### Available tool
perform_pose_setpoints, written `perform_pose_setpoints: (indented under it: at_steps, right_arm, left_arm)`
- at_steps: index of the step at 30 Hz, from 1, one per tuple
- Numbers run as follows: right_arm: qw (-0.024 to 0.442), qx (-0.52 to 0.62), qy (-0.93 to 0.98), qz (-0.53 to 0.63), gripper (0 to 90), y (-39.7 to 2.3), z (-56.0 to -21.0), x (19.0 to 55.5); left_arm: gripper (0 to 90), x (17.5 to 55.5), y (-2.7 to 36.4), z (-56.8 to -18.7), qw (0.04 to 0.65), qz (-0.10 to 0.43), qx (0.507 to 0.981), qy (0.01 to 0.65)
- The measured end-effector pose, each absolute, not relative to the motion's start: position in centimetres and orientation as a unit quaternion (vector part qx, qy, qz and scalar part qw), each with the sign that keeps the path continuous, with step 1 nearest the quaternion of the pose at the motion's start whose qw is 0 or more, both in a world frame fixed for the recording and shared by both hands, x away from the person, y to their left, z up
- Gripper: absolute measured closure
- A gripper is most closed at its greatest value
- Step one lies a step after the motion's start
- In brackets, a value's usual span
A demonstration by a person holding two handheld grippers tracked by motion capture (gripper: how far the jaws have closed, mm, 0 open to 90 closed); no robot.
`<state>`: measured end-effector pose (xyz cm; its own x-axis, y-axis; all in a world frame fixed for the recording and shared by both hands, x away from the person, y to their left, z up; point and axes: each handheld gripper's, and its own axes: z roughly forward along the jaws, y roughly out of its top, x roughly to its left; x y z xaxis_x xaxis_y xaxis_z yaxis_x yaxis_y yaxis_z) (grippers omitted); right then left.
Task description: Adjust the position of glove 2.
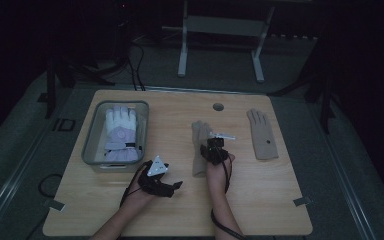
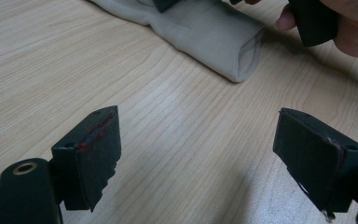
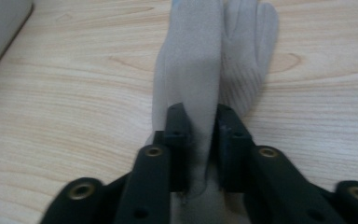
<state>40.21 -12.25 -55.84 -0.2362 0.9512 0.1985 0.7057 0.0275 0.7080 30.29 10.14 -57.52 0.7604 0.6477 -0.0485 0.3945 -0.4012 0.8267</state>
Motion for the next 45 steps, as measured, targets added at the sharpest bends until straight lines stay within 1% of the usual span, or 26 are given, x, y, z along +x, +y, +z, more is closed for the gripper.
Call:
perform_pose_setpoints:
  at_steps: [4, 7, 10, 12, 13, 18, 20, 21, 22, 23, 26, 28, 29, 30, 32, 37, 40, 42, 45]
  right_arm:
    - [0.160, 0.589, 0.702, 0.368, 67.7, -12.0, -55.5, 40.1]
    - [0.161, 0.577, 0.709, 0.373, 59.4, -11.9, -55.1, 40.0]
    - [0.160, 0.567, 0.713, 0.381, 49.9, -12.1, -54.4, 39.9]
    - [0.172, 0.556, 0.718, 0.382, 43.5, -12.3, -53.9, 39.9]
    - [0.165, 0.557, 0.718, 0.384, 40.8, -12.5, -53.7, 39.9]
    - [0.161, 0.552, 0.719, 0.389, 20.0, -14.1, -52.7, 40.0]
    - [0.160, 0.547, 0.721, 0.394, 14.8, -14.8, -52.5, 40.1]
    - [0.167, 0.545, 0.722, 0.392, 13.7, -15.1, -52.3, 40.1]
    - [0.177, 0.544, 0.723, 0.387, 15.0, -15.5, -52.2, 40.1]
    - [0.176, 0.540, 0.727, 0.385, 13.5, -15.9, -52.1, 40.2]
    - [0.169, 0.531, 0.733, 0.390, 14.1, -17.3, -51.7, 40.2]
    - [0.179, 0.525, 0.737, 0.385, 14.7, -18.1, -51.4, 40.2]
    - [0.177, 0.519, 0.741, 0.388, 14.6, -18.5, -51.3, 40.3]
    - [0.176, 0.519, 0.742, 0.386, 15.1, -19.1, -51.1, 40.3]
    - [0.174, 0.516, 0.742, 0.390, 18.7, -20.3, -50.8, 40.4]
    - [0.192, 0.497, 0.755, 0.383, 16.8, -22.7, -50.4, 40.7]
    - [0.192, 0.496, 0.752, 0.391, 14.0, -24.3, -50.0, 40.7]
    - [0.182, 0.491, 0.752, 0.401, 13.9, -25.3, -49.9, 40.8]
    - [0.189, 0.483, 0.749, 0.413, 13.9, -27.3, -49.5, 41.0]
  left_arm:
    - [15.6, 30.2, 10.2, -57.5, 0.448, 0.142, 0.824, 0.316]
    - [15.5, 30.3, 10.2, -57.5, 0.449, 0.140, 0.824, 0.317]
    - [15.5, 30.3, 10.2, -57.5, 0.449, 0.140, 0.824, 0.317]
    - [15.5, 30.3, 10.2, -57.5, 0.450, 0.140, 0.823, 0.317]
    - [15.5, 30.3, 10.2, -57.5, 0.450, 0.139, 0.823, 0.317]
    - [15.5, 30.3, 10.2, -57.5, 0.449, 0.139, 0.824, 0.317]
    - [15.5, 30.3, 10.2, -57.5, 0.449, 0.139, 0.823, 0.318]
    - [15.5, 30.3, 10.2, -57.5, 0.449, 0.139, 0.823, 0.318]
    - [15.5, 30.3, 10.2, -57.5, 0.449, 0.139, 0.823, 0.318]
    - [15.5, 30.3, 10.2, -57.5, 0.449, 0.140, 0.824, 0.318]
    - [15.6, 30.3, 10.2, -57.5, 0.448, 0.140, 0.824, 0.318]
    - [15.5, 30.3, 10.2, -57.5, 0.448, 0.140, 0.823, 0.319]
    - [15.5, 30.3, 10.2, -57.5, 0.449, 0.138, 0.823, 0.319]
    - [15.5, 30.4, 10.2, -57.5, 0.450, 0.138, 0.822, 0.319]
    - [15.5, 30.4, 10.3, -57.5, 0.451, 0.136, 0.822, 0.320]
    - [15.5, 30.4, 10.2, -57.5, 0.450, 0.137, 0.823, 0.319]
    - [15.5, 30.4, 10.2, -57.5, 0.449, 0.137, 0.823, 0.320]
    - [15.5, 30.4, 10.3, -57.5, 0.451, 0.136, 0.822, 0.321]
    - [15.5, 30.4, 10.3, -57.5, 0.452, 0.134, 0.821, 0.323]
